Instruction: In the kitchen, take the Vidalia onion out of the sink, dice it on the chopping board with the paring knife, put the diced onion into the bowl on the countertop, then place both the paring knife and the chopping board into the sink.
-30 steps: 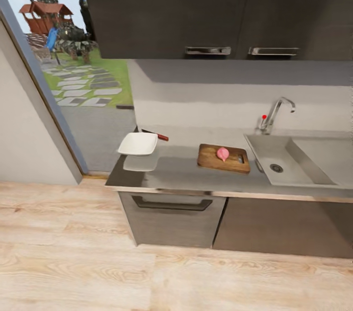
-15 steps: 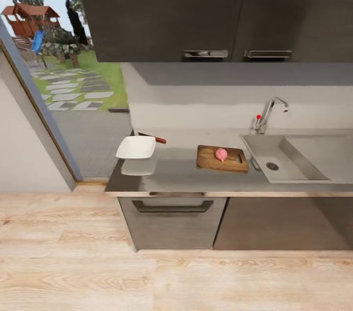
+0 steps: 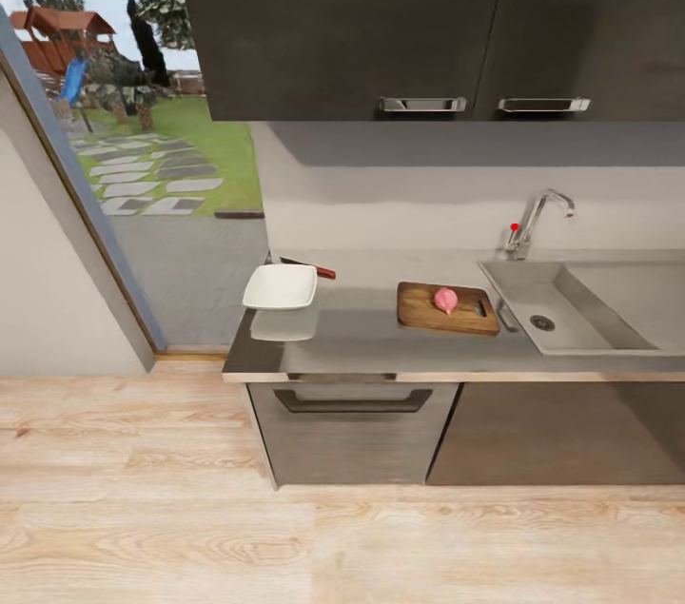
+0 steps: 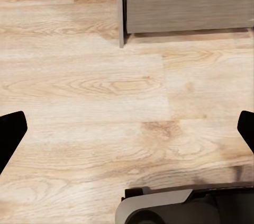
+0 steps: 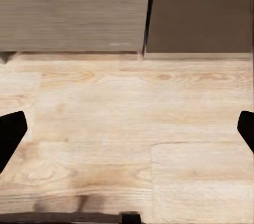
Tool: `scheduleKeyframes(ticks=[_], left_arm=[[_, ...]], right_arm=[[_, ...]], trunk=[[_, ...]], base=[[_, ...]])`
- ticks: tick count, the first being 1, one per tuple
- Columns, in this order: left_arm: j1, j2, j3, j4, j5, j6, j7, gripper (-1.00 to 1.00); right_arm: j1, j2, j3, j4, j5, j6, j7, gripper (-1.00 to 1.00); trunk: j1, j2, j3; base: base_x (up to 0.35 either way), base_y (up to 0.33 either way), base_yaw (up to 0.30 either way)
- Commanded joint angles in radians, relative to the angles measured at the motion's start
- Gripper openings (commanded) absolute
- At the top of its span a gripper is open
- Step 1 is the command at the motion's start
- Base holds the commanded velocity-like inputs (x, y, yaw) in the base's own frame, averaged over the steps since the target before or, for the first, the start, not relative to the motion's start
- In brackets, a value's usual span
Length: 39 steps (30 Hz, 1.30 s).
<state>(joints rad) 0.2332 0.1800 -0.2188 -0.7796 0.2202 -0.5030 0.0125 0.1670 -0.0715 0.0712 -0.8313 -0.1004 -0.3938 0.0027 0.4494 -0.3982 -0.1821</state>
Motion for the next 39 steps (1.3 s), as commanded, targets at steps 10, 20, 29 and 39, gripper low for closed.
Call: scheduleKeyframes(ticks=[10,20,29,39], left_arm=[[0.000,0.000,-0.005,-0.001,0.008,-0.002,0.001,1.00],[0.000,-0.006,-0.006,0.011,0.007,-0.002,0.001,1.00],[0.000,-0.016,-0.007,0.015,0.007,-0.002,0.000,1.00],[0.000,-0.016,-0.007,0.014,0.007,-0.002,0.000,1.00]], right_arm=[[0.000,-0.008,0.004,-0.621,-0.002,0.352,-0.283,1.00],[-0.027,-0.010,0.002,-0.786,-0.002,0.483,-0.319,1.00],[-0.220,-0.010,0.002,-0.801,-0.001,0.649,-0.328,1.00],[-0.349,-0.010,0.002,-0.801,-0.001,0.761,-0.328,1.00]], trunk=[[0.001,-0.002,-0.002],[0.001,-0.002,-0.002],[0.001,-0.002,-0.002],[0.001,-0.002,-0.002]], base=[[0.000,0.001,0.000],[0.000,0.000,0.000],[0.000,0.000,0.000],[0.000,0.000,0.000]])
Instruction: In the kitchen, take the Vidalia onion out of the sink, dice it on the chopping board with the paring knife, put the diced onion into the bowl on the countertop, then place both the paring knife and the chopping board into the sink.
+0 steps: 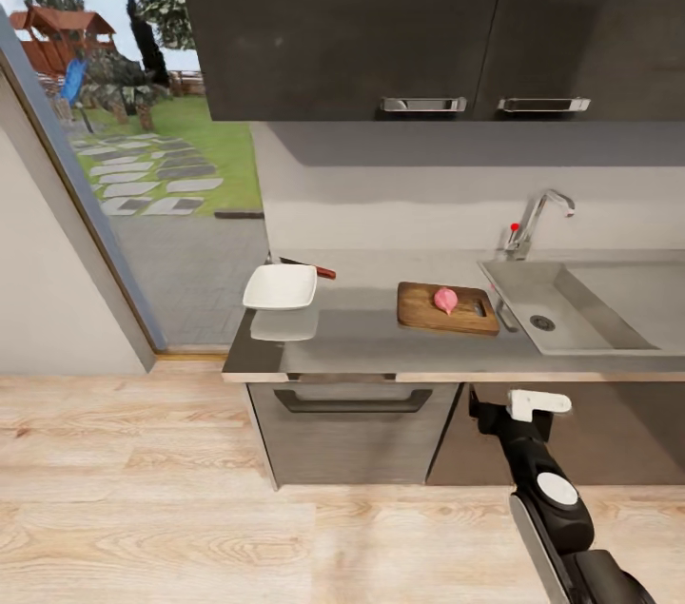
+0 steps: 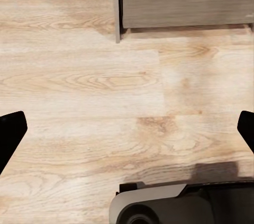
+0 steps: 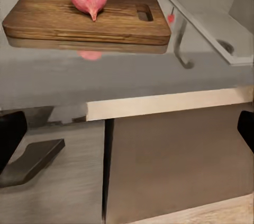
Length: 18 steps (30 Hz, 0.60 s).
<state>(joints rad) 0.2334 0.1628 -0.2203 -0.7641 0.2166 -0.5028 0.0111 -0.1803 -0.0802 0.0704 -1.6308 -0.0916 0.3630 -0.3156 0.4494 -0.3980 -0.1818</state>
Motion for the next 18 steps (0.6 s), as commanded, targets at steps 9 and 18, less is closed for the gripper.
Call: scheduleKeyframes(ticks=[9,18], left_arm=[[0.000,0.001,-0.006,-0.001,0.009,-0.002,0.001,1.00],[0.000,0.001,-0.007,-0.001,0.009,-0.002,0.001,1.00]], right_arm=[[-0.079,-0.001,0.003,-0.001,-0.010,0.072,-0.010,1.00],[-0.154,-0.001,0.003,-0.001,-0.004,0.148,-0.010,1.00]], trunk=[[0.001,-0.002,-0.002],[0.001,-0.002,-0.002]], base=[[0.000,0.000,0.000],[0.000,0.000,0.000]])
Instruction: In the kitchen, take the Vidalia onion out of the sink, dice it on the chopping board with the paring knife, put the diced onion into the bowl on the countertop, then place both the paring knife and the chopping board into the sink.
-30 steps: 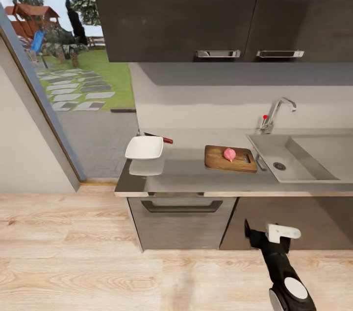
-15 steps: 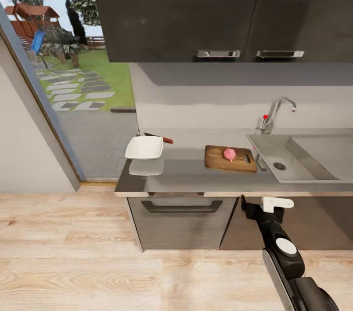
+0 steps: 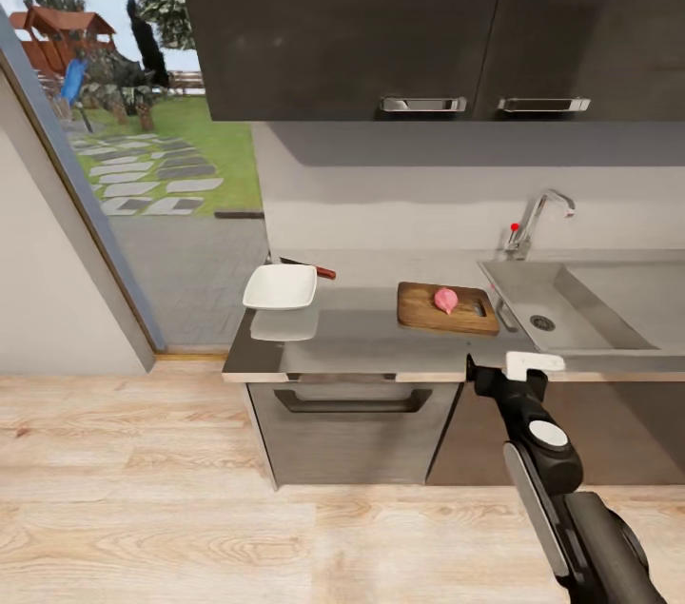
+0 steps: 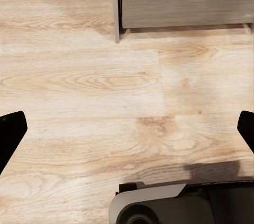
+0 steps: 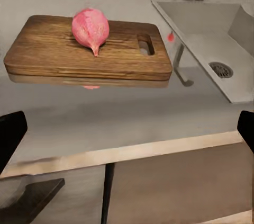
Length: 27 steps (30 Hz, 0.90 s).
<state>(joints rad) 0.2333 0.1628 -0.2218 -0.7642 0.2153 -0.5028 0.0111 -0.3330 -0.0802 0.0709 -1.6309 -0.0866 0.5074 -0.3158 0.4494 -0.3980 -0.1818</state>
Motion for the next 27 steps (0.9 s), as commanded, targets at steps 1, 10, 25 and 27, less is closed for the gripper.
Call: scheduleKeyframes(ticks=[1,10,25,27], left_arm=[[0.000,0.001,-0.005,-0.001,0.010,-0.002,0.001,1.00],[0.000,-0.005,-0.005,-0.003,0.010,-0.002,0.000,1.00],[0.000,-0.006,-0.005,-0.004,0.010,-0.002,-0.002,1.00],[0.000,-0.006,-0.005,-0.004,0.010,-0.002,-0.002,1.00]], right_arm=[[-0.014,-0.001,0.003,-0.001,-0.008,0.019,-0.010,1.00],[-0.192,0.000,0.003,0.004,-0.007,0.171,-0.011,1.00],[-0.610,0.057,0.007,0.272,-0.012,0.346,-0.049,1.00],[-0.637,0.061,0.007,0.321,-0.013,0.345,-0.048,1.00]], trunk=[[0.001,-0.002,-0.002],[0.001,-0.002,-0.002],[0.001,-0.002,-0.002],[0.001,-0.002,-0.002]], base=[[0.000,0.000,0.000],[0.000,0.000,0.000],[0.062,0.030,0.000],[0.199,0.142,0.000]])
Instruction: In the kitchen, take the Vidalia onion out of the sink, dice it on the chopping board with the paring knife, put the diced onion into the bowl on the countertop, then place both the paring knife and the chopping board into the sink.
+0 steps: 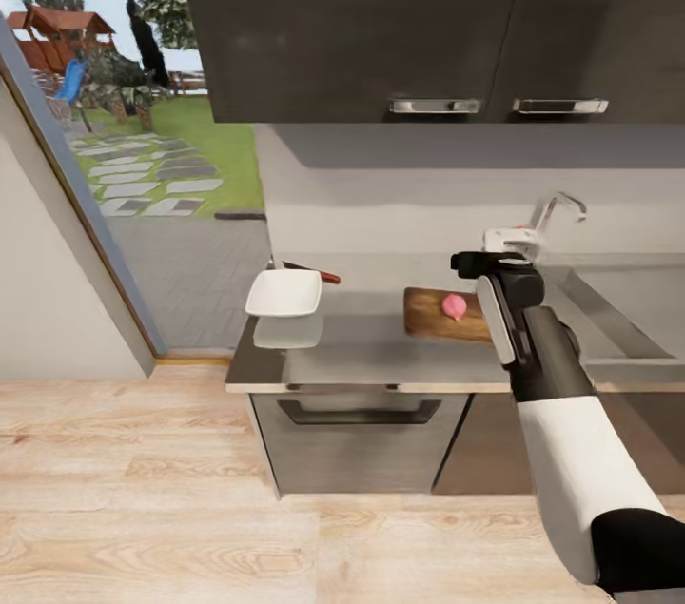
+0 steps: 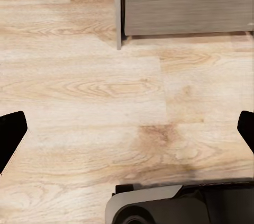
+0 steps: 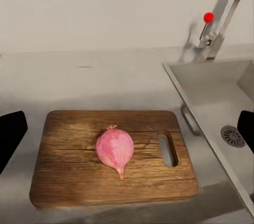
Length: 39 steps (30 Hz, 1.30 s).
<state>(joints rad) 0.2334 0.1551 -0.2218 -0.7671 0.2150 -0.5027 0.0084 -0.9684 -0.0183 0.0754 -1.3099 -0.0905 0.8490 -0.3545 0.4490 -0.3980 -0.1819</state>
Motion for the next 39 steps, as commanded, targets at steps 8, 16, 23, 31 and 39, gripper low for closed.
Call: scheduleKeyframes(ticks=[8,16,23,31,39], left_arm=[[0.000,0.001,-0.005,-0.003,0.010,-0.002,0.001,1.00],[0.000,0.000,-0.005,-0.004,0.010,-0.001,0.002,1.00],[0.000,0.000,-0.005,-0.004,0.010,0.000,0.002,1.00],[0.000,0.001,-0.005,-0.005,0.010,0.000,0.002,1.00],[0.000,0.000,-0.005,-0.005,0.010,0.000,0.003,1.00]], right_arm=[[-0.078,0.027,0.003,0.165,-0.012,-0.007,-0.004,1.00],[-0.085,0.032,0.006,0.208,-0.016,-0.008,0.025,1.00],[-0.085,0.031,0.010,0.214,-0.015,-0.008,0.118,1.00],[-0.084,0.030,0.012,0.213,-0.013,-0.008,0.137,1.00],[-0.084,0.030,0.011,0.214,-0.012,-0.008,0.137,1.00]], trunk=[[0.001,-0.002,-0.002],[0.001,-0.002,-0.002],[0.001,-0.002,-0.002],[0.001,-0.002,-0.002],[0.001,-0.002,0.000]], base=[[0.227,0.180,0.000],[0.237,0.192,0.000],[0.251,0.193,0.000],[0.261,0.191,0.000],[0.242,0.106,0.104]])
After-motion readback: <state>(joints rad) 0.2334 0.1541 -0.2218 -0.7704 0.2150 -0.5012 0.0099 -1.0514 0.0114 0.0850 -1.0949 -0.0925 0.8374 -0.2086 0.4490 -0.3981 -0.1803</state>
